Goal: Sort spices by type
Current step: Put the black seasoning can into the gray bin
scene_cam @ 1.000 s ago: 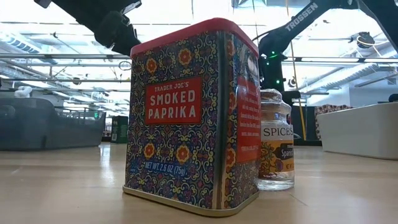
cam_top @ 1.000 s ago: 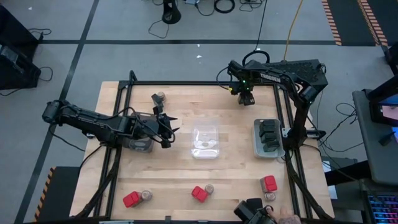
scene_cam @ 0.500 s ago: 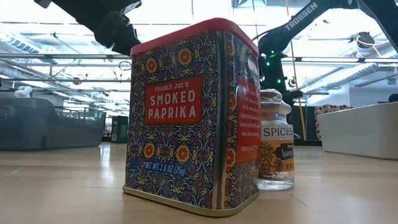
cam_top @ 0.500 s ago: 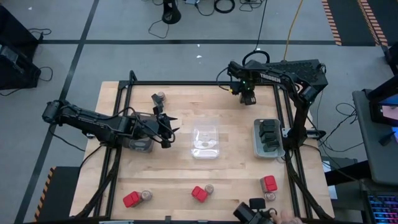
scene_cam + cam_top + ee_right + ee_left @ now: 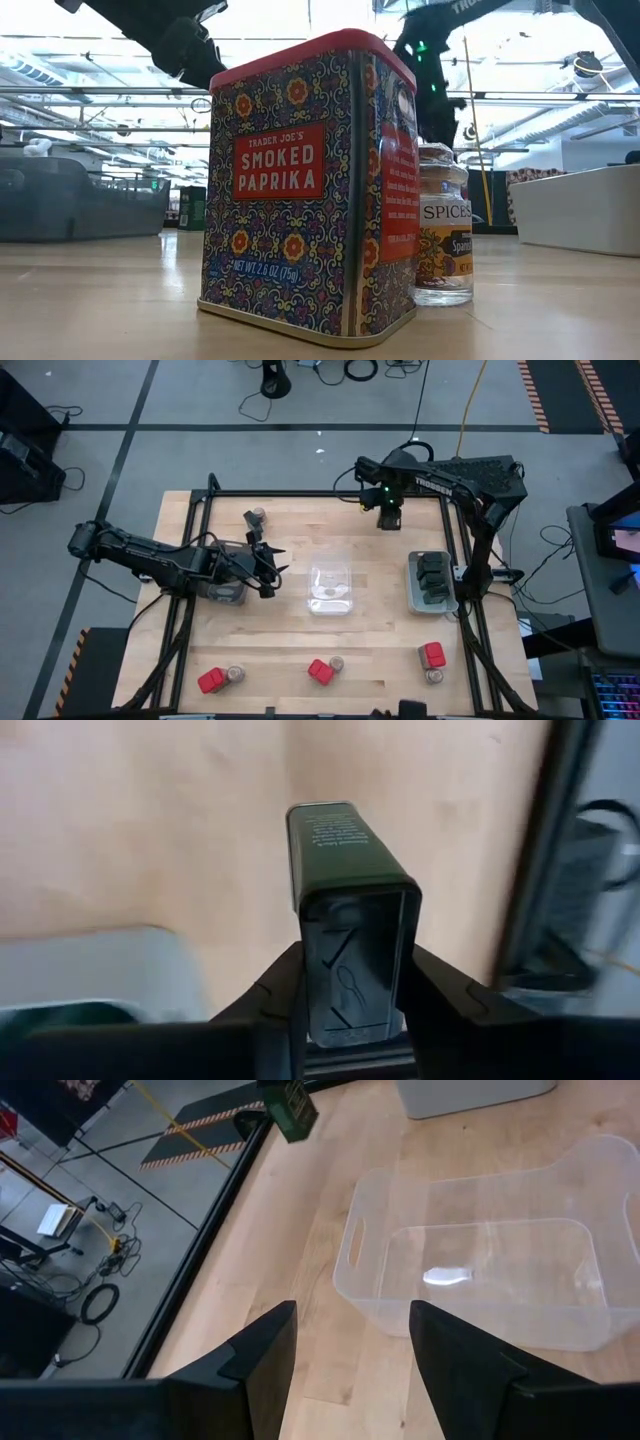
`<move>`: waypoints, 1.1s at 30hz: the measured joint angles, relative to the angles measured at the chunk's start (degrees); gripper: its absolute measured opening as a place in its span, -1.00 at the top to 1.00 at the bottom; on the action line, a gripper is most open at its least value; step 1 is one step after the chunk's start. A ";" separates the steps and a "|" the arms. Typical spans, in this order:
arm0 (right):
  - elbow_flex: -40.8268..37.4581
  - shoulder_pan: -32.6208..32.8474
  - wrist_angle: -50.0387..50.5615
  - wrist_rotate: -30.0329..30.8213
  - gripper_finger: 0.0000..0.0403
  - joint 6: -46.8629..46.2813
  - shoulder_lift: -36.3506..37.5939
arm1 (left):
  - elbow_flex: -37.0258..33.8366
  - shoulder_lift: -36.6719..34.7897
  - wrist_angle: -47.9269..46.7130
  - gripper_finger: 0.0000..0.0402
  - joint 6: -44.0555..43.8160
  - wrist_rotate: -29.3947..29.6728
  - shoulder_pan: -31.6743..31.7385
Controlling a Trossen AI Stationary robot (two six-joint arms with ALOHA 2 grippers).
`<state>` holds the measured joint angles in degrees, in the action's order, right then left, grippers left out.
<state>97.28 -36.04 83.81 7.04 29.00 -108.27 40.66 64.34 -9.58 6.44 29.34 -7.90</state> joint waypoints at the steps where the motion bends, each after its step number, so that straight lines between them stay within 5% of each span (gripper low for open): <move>1: 1.55 0.65 2.19 -1.66 0.49 -1.87 0.00 | 0.00 0.00 0.00 0.00 -0.04 0.00 0.00; 8: 3.06 5.33 6.27 -11.74 0.49 -11.44 6.94 | 0.00 0.01 0.11 0.00 -0.45 -2.88 0.00; 23: -18.99 26.76 6.34 -11.97 0.49 -34.39 38.20 | 0.00 0.04 3.69 0.00 -3.18 -5.84 -0.11; 33: -31.00 40.76 6.26 -11.93 0.48 -47.38 44.11 | 0.00 0.04 4.52 0.00 -6.18 -6.86 -0.11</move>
<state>66.28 4.71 90.07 -4.89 -18.37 -64.16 40.66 64.38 -5.06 0.26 22.48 -8.01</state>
